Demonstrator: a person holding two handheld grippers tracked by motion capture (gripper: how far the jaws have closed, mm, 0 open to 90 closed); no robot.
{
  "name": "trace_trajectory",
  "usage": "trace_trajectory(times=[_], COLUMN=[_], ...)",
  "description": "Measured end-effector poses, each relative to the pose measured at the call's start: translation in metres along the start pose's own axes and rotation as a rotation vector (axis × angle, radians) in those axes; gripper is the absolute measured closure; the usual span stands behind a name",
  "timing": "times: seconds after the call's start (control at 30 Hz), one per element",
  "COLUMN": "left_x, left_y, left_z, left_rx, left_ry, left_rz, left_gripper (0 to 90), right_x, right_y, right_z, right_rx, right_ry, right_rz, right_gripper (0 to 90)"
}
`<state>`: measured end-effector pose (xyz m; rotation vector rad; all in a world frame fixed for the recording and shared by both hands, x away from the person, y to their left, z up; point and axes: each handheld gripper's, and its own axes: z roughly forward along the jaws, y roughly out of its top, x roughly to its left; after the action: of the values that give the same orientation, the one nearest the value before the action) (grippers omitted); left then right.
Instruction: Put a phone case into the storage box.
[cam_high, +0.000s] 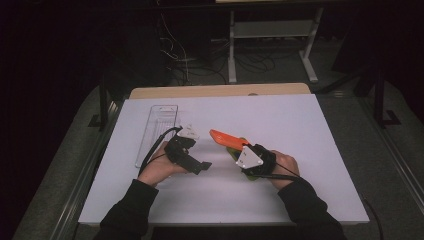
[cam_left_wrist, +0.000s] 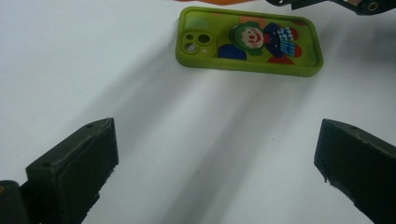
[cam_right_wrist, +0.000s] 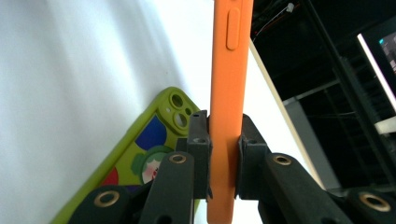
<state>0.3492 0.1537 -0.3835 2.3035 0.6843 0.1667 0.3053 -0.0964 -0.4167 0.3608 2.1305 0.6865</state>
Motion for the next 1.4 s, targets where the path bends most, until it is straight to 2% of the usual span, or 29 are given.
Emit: trace_trajectory(times=[0.03, 0.1, 0.2, 0.27, 0.33, 0.43, 0.53, 0.57, 0.6, 0.63, 0.83, 0.87, 0.93, 0.97, 1.0, 1.23, 1.3, 1.4], left_x=[0.002, 0.002, 0.001, 0.001, 0.001, 0.0, 0.001, 0.001, 0.001, 0.001, 0.001, 0.0, 0.0, 0.0, 0.0, 0.001, 0.002, 0.003], left_y=[0.0, 0.0, 0.0, 0.0, 0.0, 0.0, 0.0, 0.0, 0.0, 0.0, 0.0, 0.001, 0.001, 0.001, 0.001, 0.001, 0.002, 0.003], left_z=[-0.002, -0.002, -0.002, -0.002, -0.002, -0.002, -0.002, -0.002, -0.002, -0.003, -0.003, -0.003, -0.003, -0.003, -0.003, -0.005, -0.006, -0.007], left_rx=[0.013, 0.013, 0.009, 0.005, 0.003, -0.001, -0.004, -0.004, -0.007, -0.01, -0.018, -0.019, -0.021, -0.025, -0.028, -0.051, -0.067, -0.088], left_ry=[0.004, 0.006, 0.003, 0.005, 0.005, -0.002, -0.003, -0.003, -0.004, -0.006, -0.012, -0.015, -0.014, -0.018, -0.018, -0.012, -0.008, -0.025], left_rz=[0.025, 0.025, 0.015, 0.008, 0.005, -0.007, -0.009, -0.009, -0.008, -0.009, -0.015, -0.012, -0.016, -0.02, -0.02, -0.029, -0.042, -0.073], left_gripper=[0.0, 0.0, 0.0, 0.0, 0.0, 0.0, 0.0, 0.0, 0.0, 0.0, 0.0, 0.0, 0.0, 0.0, 0.0, 0.0, 0.0, 0.0], right_x=[-0.003, -0.006, -0.011, -0.013, -0.016, -0.019, -0.024, -0.024, -0.024, -0.026, -0.03, -0.031, -0.032, -0.033, -0.034, -0.038, -0.039, -0.038], right_y=[0.0, 0.0, -0.001, -0.001, -0.002, -0.003, -0.005, -0.005, -0.005, -0.006, -0.01, -0.011, -0.012, -0.013, -0.013, -0.018, -0.018, -0.018], right_z=[0.0, -0.001, -0.002, -0.003, -0.003, -0.003, -0.002, -0.002, -0.002, -0.001, 0.001, 0.002, 0.003, 0.004, 0.004, 0.005, 0.005, 0.004], right_rx=[-0.002, -0.01, -0.023, -0.033, -0.04, -0.054, -0.059, -0.059, -0.059, -0.064, -0.075, -0.079, -0.081, -0.085, -0.098, -0.126, -0.131, -0.128], right_ry=[0.02, 0.039, 0.075, 0.108, 0.135, 0.178, 0.214, 0.214, 0.223, 0.247, 0.273, 0.291, 0.297, 0.318, 0.329, 0.385, 0.387, 0.385], right_rz=[0.017, 0.056, 0.132, 0.213, 0.245, 0.333, 0.389, 0.389, 0.416, 0.471, 0.527, 0.565, 0.583, 0.631, 0.66, 0.814, 0.824, 0.824], right_gripper=[77.4, 77.5, 77.5, 77.5, 77.5, 77.5, 77.5, 77.5, 77.5, 77.5, 77.6, 77.6, 77.6, 77.7, 77.7, 77.7, 77.7, 77.8])
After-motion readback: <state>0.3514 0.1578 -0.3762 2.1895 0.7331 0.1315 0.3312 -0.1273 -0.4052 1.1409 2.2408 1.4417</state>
